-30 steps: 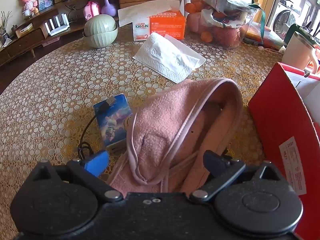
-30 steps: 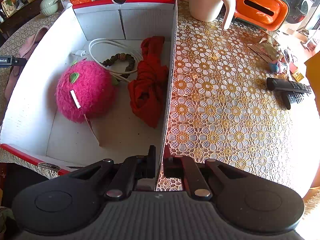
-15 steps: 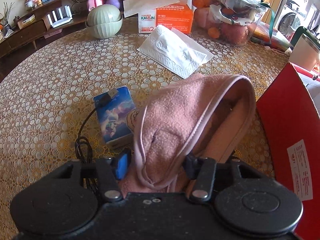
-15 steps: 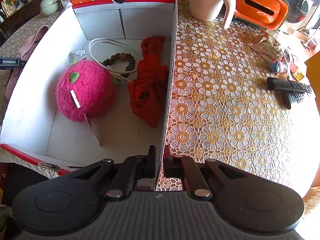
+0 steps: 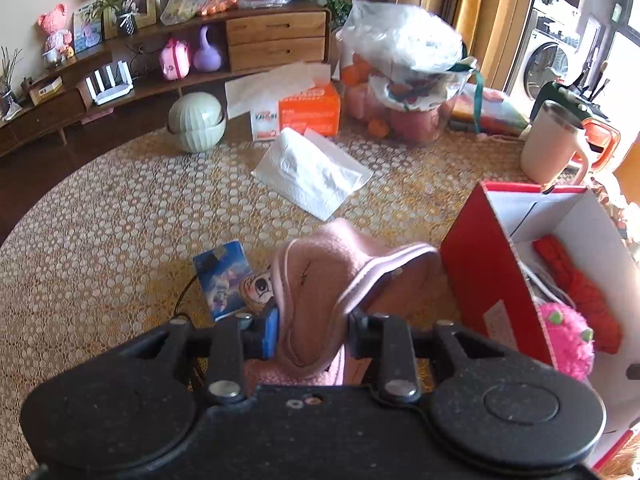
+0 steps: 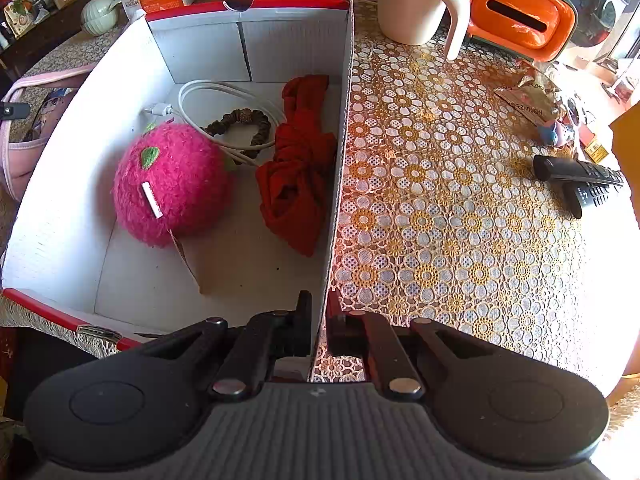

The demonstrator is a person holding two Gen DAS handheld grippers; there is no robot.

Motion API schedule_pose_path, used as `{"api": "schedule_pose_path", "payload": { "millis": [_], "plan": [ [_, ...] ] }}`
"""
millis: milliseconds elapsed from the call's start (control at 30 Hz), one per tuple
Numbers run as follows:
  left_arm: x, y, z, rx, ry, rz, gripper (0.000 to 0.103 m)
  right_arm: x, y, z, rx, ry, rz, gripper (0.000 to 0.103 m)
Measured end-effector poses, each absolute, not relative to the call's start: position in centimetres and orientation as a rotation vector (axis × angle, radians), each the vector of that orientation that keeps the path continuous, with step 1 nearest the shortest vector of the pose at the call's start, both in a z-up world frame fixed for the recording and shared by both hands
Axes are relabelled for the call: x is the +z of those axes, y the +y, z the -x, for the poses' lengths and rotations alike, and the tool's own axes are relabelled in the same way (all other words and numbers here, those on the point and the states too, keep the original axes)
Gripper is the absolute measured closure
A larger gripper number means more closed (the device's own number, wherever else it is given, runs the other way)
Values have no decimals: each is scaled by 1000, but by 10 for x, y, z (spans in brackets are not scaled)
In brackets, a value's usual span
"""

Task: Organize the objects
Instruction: 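Move the left gripper to the pink fabric pouch and grasp it, then lift the pink pouch with the left gripper and carry it into the box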

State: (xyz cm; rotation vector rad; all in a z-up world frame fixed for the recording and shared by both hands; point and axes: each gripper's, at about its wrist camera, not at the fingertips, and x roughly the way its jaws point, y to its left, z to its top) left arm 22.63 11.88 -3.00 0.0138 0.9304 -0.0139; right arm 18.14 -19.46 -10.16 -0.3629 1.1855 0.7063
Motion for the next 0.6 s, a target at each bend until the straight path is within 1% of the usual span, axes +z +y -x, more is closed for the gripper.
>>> {"api": "schedule_pose_path", "payload": {
  "millis": [333, 600],
  "plan": [
    [51, 77, -207, -98, 796, -66, 75, -103, -195, -181, 711, 1170, 359, 97],
    [120, 31, -195, -214, 651, -107, 75, -103, -195, -181, 716, 1167, 357, 97]
  ]
}}
